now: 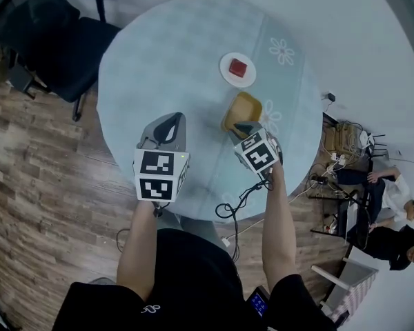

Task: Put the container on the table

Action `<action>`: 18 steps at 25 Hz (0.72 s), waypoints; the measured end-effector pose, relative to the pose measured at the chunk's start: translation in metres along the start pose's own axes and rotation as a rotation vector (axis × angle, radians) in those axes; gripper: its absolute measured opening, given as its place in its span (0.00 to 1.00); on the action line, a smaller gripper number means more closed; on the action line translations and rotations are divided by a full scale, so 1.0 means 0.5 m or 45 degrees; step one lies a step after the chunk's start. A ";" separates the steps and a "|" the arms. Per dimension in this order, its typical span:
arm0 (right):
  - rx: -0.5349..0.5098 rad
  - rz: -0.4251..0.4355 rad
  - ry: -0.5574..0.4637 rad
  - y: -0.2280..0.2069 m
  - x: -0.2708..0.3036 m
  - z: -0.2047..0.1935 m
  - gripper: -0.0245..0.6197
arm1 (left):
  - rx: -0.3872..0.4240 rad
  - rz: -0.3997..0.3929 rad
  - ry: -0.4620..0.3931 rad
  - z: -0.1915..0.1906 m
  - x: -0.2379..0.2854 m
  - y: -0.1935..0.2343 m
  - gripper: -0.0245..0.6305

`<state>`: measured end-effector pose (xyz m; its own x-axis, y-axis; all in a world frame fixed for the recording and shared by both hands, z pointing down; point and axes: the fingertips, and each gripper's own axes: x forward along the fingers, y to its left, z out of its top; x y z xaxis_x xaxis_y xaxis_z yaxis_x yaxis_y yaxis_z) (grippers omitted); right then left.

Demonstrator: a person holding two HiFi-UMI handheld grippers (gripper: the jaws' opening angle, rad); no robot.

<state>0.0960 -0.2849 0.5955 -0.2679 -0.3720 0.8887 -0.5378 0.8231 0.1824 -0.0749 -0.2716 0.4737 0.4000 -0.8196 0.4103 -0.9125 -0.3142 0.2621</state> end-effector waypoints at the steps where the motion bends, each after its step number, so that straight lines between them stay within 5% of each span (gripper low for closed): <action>1: 0.075 -0.037 -0.129 -0.014 -0.041 0.033 0.15 | 0.001 0.001 -0.010 0.008 -0.001 0.003 0.04; 9: 0.480 -0.599 -1.098 -0.154 -0.490 0.180 0.05 | 0.165 -0.147 -0.188 0.150 -0.021 -0.119 0.04; 14: 0.836 -0.635 -1.574 -0.142 -0.679 0.117 0.05 | 0.299 -0.233 -0.325 0.233 -0.056 -0.213 0.04; 16: 0.962 -0.642 -1.669 -0.138 -0.695 0.074 0.05 | 0.333 -0.243 -0.361 0.249 -0.068 -0.233 0.04; 18: 1.023 -0.675 -1.592 -0.140 -0.670 0.045 0.05 | 0.353 -0.250 -0.373 0.254 -0.072 -0.245 0.04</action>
<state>0.2056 -0.2274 0.2756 -0.1644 -0.9715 -0.1708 -0.9388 0.2073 -0.2752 0.0115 -0.2647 0.3158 0.5630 -0.8203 0.1007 -0.8263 -0.5609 0.0502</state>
